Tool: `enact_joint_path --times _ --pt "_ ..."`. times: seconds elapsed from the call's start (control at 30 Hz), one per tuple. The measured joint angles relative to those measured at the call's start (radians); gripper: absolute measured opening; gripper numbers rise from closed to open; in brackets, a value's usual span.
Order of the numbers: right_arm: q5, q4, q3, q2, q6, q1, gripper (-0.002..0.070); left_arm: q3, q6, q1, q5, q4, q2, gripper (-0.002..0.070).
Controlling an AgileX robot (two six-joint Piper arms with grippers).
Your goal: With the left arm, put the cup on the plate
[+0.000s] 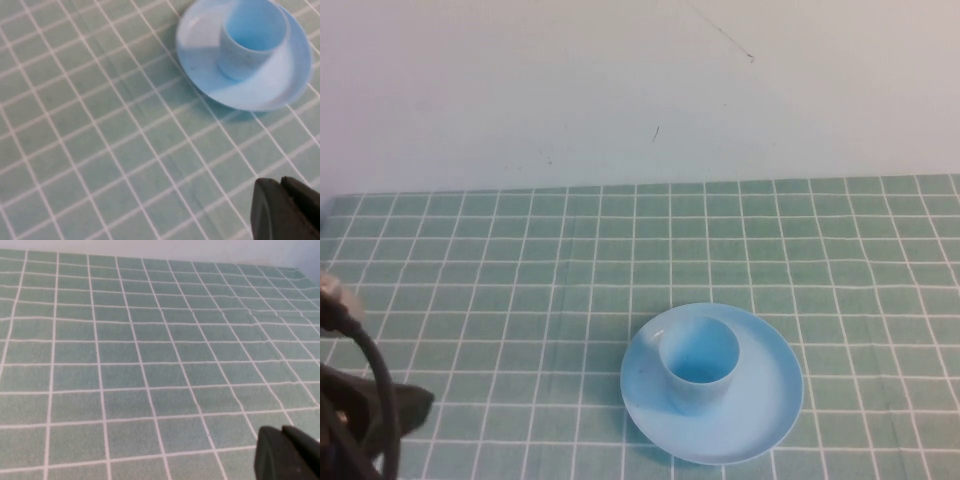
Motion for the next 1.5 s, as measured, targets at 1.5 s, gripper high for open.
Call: enact_joint_path --times 1.5 --pt "0.0 0.0 0.0 0.0 0.0 0.0 -0.0002 0.872 -0.221 0.614 -0.606 0.007 -0.757 -0.0001"
